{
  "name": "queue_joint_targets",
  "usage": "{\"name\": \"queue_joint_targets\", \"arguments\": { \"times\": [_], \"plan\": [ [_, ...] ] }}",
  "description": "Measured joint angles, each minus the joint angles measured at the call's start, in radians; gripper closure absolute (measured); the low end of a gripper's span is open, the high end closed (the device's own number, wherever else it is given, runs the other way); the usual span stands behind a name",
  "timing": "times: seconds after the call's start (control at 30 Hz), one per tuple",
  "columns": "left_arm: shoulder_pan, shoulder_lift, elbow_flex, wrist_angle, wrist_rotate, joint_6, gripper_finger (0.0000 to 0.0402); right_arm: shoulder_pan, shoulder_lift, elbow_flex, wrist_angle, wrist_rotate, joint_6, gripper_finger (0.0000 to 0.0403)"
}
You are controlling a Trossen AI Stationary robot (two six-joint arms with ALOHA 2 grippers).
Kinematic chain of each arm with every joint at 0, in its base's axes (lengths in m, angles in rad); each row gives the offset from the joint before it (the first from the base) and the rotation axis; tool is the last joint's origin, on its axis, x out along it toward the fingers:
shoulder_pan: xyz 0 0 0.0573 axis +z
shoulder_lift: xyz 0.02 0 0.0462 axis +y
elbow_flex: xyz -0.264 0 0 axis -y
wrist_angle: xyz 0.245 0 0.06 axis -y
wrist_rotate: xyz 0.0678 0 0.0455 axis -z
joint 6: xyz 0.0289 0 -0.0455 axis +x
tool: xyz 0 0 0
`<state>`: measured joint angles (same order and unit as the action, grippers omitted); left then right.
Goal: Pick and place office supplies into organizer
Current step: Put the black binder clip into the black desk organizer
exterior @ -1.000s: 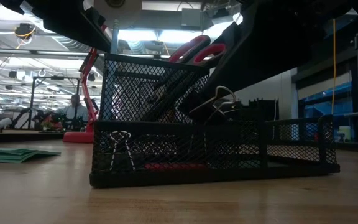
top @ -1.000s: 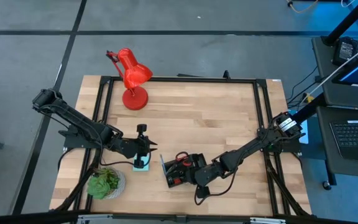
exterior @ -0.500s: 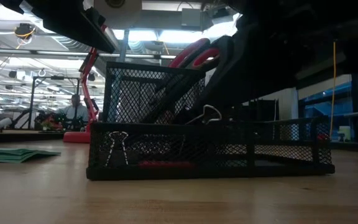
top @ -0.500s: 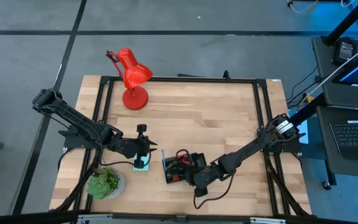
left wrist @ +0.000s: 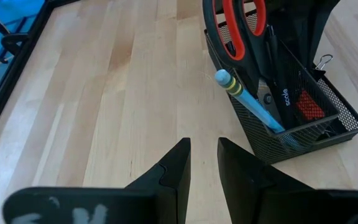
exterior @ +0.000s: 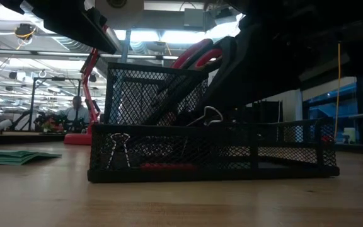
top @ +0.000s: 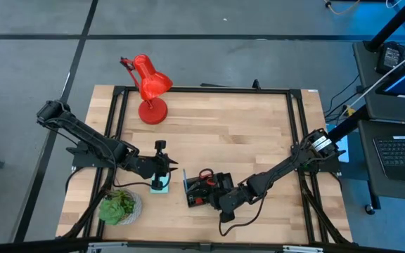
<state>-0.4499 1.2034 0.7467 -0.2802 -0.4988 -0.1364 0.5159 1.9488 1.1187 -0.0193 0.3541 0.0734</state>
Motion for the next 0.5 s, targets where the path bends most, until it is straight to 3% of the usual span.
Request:
{"name": "queue_joint_targets", "arguments": {
  "times": [0.23,0.5],
  "plan": [
    [0.000,0.000,0.000,0.000,0.000,0.000,0.0327,0.000,0.000,0.000,0.000,0.001,-0.001,0.0383],
    [0.000,0.000,0.000,0.000,0.000,0.000,0.0327,0.000,0.001,0.000,0.000,0.008,-0.003,0.0335]
  ]
}}
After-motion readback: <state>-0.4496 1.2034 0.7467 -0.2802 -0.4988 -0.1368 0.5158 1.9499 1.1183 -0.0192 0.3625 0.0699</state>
